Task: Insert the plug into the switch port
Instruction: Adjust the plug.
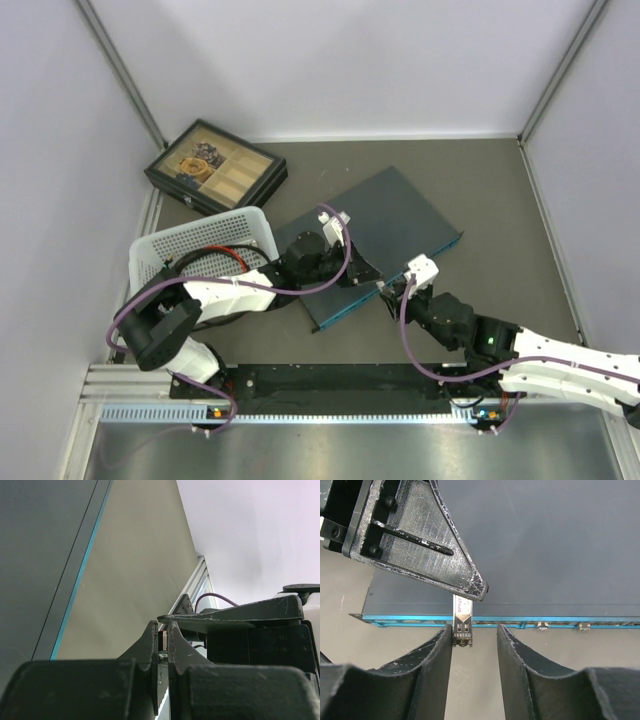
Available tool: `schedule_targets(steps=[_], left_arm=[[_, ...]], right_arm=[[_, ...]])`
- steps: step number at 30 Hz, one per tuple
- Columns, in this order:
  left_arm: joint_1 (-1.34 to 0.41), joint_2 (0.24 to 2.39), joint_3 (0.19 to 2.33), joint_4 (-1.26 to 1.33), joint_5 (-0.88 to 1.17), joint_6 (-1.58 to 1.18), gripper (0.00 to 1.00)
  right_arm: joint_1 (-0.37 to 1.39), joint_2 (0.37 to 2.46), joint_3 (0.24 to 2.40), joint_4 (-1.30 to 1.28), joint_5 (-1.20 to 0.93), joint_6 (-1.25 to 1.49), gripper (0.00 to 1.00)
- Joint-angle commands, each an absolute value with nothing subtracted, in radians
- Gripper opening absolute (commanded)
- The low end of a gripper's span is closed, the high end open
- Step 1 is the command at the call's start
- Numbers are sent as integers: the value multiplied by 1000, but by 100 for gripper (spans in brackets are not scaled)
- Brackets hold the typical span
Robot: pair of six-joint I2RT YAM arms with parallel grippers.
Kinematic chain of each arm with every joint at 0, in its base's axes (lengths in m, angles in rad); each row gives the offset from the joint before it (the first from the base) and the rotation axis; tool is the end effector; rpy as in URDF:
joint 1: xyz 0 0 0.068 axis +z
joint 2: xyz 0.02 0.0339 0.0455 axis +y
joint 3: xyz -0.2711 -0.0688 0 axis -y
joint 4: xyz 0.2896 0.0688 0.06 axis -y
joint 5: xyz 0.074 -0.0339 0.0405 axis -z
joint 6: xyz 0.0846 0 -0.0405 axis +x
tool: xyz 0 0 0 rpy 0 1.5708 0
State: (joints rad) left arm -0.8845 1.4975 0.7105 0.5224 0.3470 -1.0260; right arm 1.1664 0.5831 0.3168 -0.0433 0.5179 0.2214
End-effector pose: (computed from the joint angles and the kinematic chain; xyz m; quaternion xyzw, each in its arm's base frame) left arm 0.2282 -0.3240 0.1810 0.0493 0.7877 -0.5678 0.2337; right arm 0.1288 0.1944 0.1995 -0.2209 0.7639 0.2055 0.5704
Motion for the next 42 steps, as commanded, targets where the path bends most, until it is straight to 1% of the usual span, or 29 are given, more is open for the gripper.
schedule_targets(steps=[1, 6, 9, 10, 15, 19, 20, 21, 22, 24, 25, 27, 28, 29, 30, 31, 33, 35, 40, 42], left_arm=[[-890, 1476, 709, 571, 353, -1020, 0], [-891, 1479, 709, 577, 360, -1020, 0], [-891, 1477, 710, 575, 362, -1016, 0], [-891, 1477, 709, 574, 362, -1014, 0], [-890, 1471, 709, 572, 365, -1002, 0], [-891, 1465, 716, 549, 367, -974, 1], [-888, 1463, 719, 540, 358, -966, 5], [-888, 1459, 721, 528, 348, -939, 12], [-888, 1447, 724, 509, 338, -922, 24], [-888, 1431, 738, 437, 278, -850, 36], [-884, 1411, 747, 386, 249, -822, 46], [-877, 1381, 753, 336, 134, -746, 56], [-870, 1367, 759, 313, 89, -723, 68], [-868, 1358, 761, 275, 48, -662, 73], [-868, 1341, 764, 261, -51, -629, 77], [-864, 1339, 772, 246, -90, -599, 85], [-853, 1344, 782, 213, -176, -519, 92], [-812, 1359, 799, 204, -186, -482, 97], [-613, 1443, 815, 224, -39, -494, 98], [-572, 1480, 831, 229, -22, -485, 99]], right_arm=[[1154, 587, 377, -8, 505, 229, 39], [1150, 610, 390, -8, 502, 229, 37], [1143, 621, 394, -8, 492, 230, 33], [1138, 629, 397, -8, 488, 232, 29], [1127, 646, 411, -35, 482, 251, 19], [1124, 646, 425, -95, 469, 278, 0], [1124, 647, 433, -139, 468, 285, 0], [1123, 647, 449, -162, 460, 296, 0], [1124, 650, 457, -184, 448, 304, 0], [1121, 666, 482, -257, 431, 327, 0], [1121, 675, 486, -284, 414, 336, 0], [1117, 710, 503, -345, 394, 360, 0], [1115, 721, 503, -356, 387, 368, 0], [1114, 735, 502, -362, 380, 377, 0], [1111, 751, 500, -370, 368, 380, 0], [1109, 761, 497, -370, 364, 382, 0], [1088, 778, 492, -359, 327, 382, 0], [1065, 793, 489, -345, 293, 371, 0], [999, 876, 488, -292, 209, 353, 0], [997, 905, 492, -279, 196, 342, 0]])
